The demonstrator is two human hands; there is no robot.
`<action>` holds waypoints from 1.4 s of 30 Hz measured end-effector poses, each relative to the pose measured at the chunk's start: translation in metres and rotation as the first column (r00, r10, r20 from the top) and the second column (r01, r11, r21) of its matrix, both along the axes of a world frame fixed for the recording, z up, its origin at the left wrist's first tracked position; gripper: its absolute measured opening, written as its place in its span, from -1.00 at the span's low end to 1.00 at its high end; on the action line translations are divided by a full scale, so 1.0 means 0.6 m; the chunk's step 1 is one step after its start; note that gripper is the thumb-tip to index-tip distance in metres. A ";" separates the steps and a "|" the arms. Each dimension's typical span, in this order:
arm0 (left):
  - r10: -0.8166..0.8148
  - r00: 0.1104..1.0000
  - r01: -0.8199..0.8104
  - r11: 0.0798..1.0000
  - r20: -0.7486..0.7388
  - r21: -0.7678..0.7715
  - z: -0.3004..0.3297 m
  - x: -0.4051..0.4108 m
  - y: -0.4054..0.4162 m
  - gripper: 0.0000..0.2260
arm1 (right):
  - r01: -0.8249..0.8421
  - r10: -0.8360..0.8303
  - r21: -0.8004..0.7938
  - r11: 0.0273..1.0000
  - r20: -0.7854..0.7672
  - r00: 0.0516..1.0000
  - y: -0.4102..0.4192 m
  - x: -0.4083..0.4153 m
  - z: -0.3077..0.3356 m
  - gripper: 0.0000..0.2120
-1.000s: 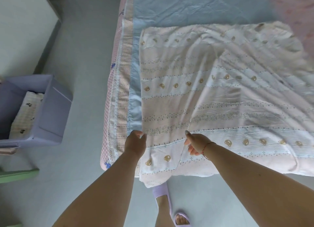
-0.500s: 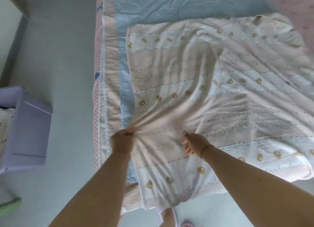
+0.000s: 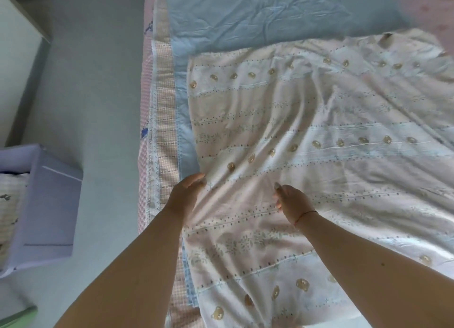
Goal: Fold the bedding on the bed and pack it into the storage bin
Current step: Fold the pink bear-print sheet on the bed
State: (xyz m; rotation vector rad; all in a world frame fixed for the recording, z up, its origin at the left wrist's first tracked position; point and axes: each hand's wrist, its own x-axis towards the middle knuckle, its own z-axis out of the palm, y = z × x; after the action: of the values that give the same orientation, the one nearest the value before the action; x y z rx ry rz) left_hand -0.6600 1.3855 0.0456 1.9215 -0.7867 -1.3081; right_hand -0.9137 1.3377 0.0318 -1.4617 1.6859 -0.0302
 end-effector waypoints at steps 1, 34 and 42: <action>-0.010 1.000 0.010 1.000 0.008 0.001 0.000 0.000 -0.024 -0.70 | -0.034 0.034 -0.022 0.999 0.001 0.999 -0.016 0.005 0.000 -0.50; 0.518 0.855 -0.497 0.833 0.031 -0.244 -0.112 0.090 -0.375 -0.71 | -0.529 0.398 -0.352 0.772 -0.381 0.834 -0.437 0.168 -0.177 -0.31; 0.386 0.861 -0.310 0.915 0.330 -0.260 -0.075 0.122 -0.489 -0.76 | -0.509 0.327 -0.497 0.703 -0.410 0.851 -0.461 0.166 -0.199 -0.41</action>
State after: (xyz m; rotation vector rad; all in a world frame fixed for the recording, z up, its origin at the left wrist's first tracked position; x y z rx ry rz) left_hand -0.5865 1.0922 0.0006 2.0573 -0.6742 -0.6235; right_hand -0.8141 1.0611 -0.0875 -2.4232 1.5887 -0.0987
